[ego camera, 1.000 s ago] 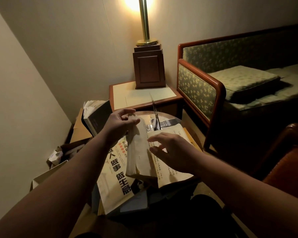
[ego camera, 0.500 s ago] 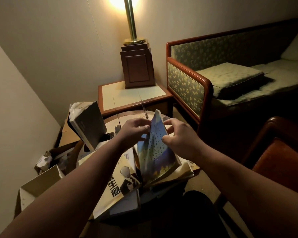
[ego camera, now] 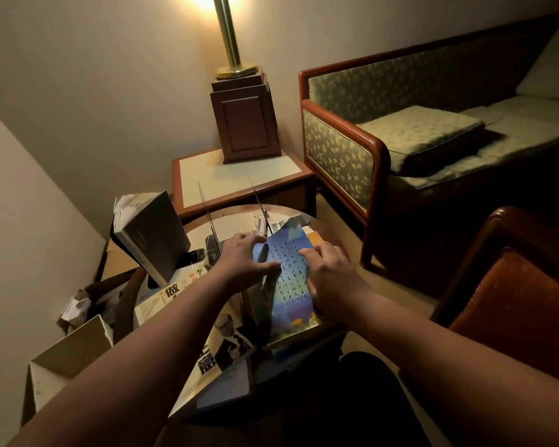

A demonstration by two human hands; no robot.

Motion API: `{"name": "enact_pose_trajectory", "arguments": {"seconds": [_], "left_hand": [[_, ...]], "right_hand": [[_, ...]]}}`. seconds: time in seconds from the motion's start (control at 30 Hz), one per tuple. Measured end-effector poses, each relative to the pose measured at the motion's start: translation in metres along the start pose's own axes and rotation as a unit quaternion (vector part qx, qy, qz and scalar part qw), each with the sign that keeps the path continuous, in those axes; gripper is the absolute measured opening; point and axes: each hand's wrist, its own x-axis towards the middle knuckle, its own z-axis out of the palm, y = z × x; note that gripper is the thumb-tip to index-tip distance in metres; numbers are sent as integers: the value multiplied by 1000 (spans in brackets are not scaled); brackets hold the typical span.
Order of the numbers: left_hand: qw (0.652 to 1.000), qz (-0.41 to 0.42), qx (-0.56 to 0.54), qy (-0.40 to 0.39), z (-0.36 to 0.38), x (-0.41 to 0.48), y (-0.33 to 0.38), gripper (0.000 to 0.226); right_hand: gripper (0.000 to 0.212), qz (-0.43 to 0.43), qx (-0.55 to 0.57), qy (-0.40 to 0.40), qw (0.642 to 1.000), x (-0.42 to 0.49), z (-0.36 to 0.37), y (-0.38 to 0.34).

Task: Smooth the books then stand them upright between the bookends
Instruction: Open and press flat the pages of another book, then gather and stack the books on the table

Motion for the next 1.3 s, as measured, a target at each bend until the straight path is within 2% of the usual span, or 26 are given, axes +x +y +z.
{"name": "enact_pose_trajectory", "arguments": {"seconds": [0.1,0.27,0.33,0.4,0.47,0.5,0.53,0.6,0.73,0.97,1.2,1.3], "left_hand": [[1000,-3,-17,-7,-3,1,-2,77],[999,14,-26,22,-14,0,-6,70],[993,7,-120,23,-25,0,-6,57],[956,-37,-292,4,-38,-2,-4,42],[908,-85,-407,-50,-46,-5,-5,29],[898,-98,-421,-78,-47,-6,-6,27],[898,-105,-416,-97,-47,-7,-6,29],[904,-114,-397,-110,-44,-9,-6,39],[919,-101,-360,-124,-47,-14,-8,51],[939,-63,-298,-159,-62,-24,-16,76],[945,-41,-310,-98,-83,-45,-33,75],[948,-26,-312,-54,-99,-57,-41,77]], "right_hand": [[58,-16,-43,-27,999,-1,1,-1],[56,-48,-35,-68,996,3,6,1],[55,-56,-23,-73,996,7,10,7],[60,-64,-22,-101,993,11,11,12],[80,-70,-34,-149,986,13,12,15],[94,-75,-35,-160,984,13,13,16],[106,-77,-35,-164,983,13,15,18],[113,-80,-36,-164,983,14,19,20],[97,-87,-47,-172,980,15,19,20],[94,-115,-54,-168,978,19,20,17],[106,-157,-61,-160,973,32,30,-4],[100,-158,5,-131,979,44,38,-14]]}}
